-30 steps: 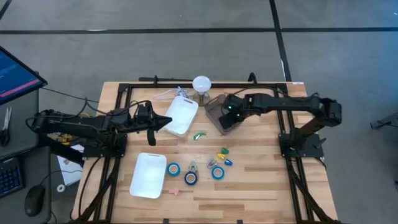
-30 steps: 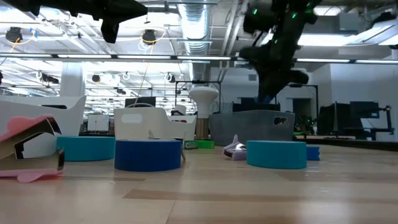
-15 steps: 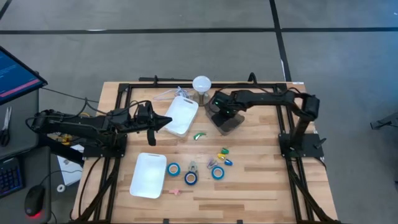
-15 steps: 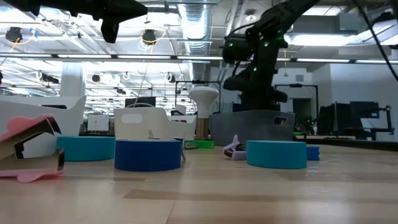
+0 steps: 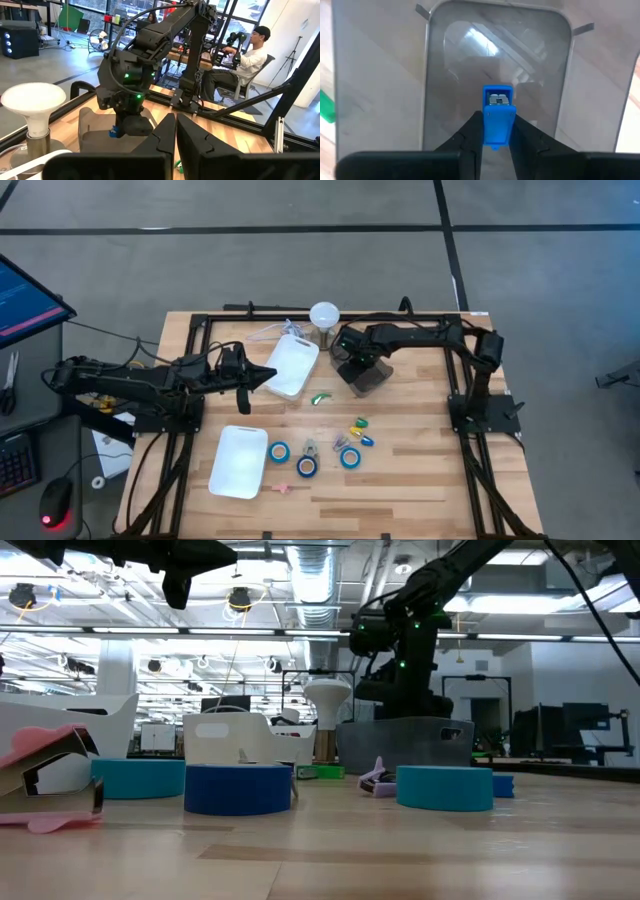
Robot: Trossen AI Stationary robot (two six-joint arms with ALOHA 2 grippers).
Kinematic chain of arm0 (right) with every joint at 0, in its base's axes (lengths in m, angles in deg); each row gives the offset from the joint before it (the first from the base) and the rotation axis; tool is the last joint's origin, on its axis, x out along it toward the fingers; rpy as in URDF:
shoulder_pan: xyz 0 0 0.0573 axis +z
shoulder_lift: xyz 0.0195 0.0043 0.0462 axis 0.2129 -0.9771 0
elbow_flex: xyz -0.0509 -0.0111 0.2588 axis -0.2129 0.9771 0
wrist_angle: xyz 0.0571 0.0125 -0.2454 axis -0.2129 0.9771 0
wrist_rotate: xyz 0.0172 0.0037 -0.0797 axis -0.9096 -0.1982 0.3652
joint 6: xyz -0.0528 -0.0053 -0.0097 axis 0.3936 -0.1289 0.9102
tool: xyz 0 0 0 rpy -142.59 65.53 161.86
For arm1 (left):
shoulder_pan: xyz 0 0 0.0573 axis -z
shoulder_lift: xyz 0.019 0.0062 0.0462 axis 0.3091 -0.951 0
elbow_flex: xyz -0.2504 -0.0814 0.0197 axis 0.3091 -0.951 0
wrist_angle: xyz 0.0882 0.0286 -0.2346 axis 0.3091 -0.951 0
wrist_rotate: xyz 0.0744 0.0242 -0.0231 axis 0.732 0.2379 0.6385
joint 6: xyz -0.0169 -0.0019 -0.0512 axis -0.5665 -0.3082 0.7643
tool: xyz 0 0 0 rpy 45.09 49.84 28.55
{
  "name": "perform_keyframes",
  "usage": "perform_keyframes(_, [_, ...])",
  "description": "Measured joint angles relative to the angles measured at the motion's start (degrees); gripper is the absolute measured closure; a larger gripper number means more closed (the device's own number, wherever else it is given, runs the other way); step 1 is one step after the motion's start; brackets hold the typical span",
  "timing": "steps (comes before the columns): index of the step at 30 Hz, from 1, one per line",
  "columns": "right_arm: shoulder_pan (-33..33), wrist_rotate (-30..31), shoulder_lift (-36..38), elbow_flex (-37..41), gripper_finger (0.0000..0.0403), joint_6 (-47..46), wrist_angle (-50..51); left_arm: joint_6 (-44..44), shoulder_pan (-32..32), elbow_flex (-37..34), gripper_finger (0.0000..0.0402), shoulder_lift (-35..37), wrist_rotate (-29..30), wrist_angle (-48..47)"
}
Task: Pick and place Stapler, Stapler remover, tape
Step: Put the right blue stapler into the black bin
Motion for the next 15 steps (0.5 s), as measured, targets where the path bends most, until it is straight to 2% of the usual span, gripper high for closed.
perform_keyframes(6, [-0.13, 0.04, 0.0, 0.02, 0.0329, 0.0, 0.02, -0.07, 0.0, 0.02, 0.0394, 0.0, 0.0, 0.01])
perform_keyframes(15, [-0.08, 0.31, 0.0, 0.02, 0.0253, 1.18, -0.13, -0.07, 0.0, 0.02, 0.0394, 0.0, 0.0, 0.01])
